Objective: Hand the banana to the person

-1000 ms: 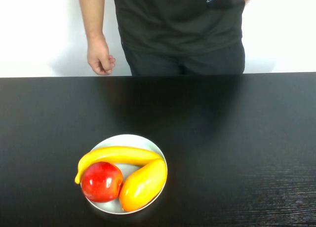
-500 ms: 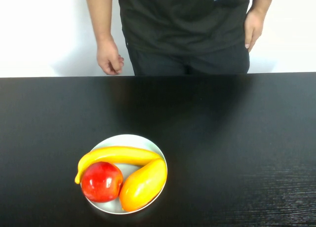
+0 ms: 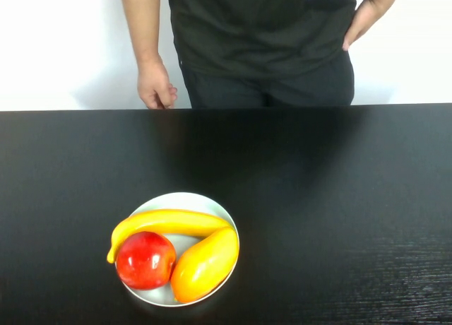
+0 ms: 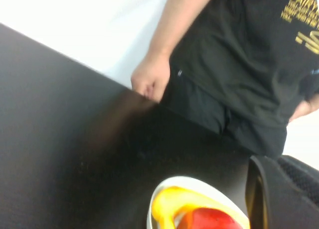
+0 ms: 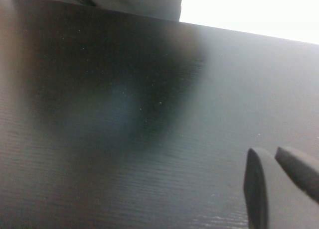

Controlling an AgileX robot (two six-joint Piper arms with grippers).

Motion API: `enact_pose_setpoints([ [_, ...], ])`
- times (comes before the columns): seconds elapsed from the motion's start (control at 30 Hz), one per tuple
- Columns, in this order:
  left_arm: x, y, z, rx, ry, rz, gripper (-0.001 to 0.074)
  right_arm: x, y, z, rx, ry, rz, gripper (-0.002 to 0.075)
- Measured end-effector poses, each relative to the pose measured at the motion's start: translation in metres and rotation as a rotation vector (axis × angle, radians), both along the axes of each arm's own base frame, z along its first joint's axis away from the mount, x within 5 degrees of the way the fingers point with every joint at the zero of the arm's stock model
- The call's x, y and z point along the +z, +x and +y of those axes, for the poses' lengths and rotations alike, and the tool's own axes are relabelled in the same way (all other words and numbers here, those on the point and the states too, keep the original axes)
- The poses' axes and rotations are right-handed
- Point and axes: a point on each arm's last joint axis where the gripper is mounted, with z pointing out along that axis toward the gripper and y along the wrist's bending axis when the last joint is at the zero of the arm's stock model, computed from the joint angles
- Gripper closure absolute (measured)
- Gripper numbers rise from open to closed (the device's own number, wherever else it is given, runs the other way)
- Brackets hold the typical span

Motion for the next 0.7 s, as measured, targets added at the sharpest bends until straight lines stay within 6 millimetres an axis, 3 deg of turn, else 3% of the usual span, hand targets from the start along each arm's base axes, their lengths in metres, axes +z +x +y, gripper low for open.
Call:
enact_pose_setpoints([
  [0.2, 0.027, -0.003, -0.003, -0.035, 0.010, 0.051, 0.0739, 0.000, 0.000, 0.000, 0.000, 0.000, 0.000, 0.0736],
  [0.4, 0.071, 0.008, -0.011, -0.168, 0.265, 0.270, 0.0739, 0.000, 0.000, 0.000, 0.000, 0.000, 0.000, 0.0736],
  [0.53, 0.101, 0.031, -0.020, -0.330, 0.483, 0.453, 0.0739, 0.000, 0.000, 0.000, 0.000, 0.000, 0.000, 0.0736],
  [0.7, 0.129, 0.079, -0.031, -0.551, 0.724, 0.555, 0.0739, 0.000, 0.000, 0.000, 0.000, 0.000, 0.000, 0.0736],
])
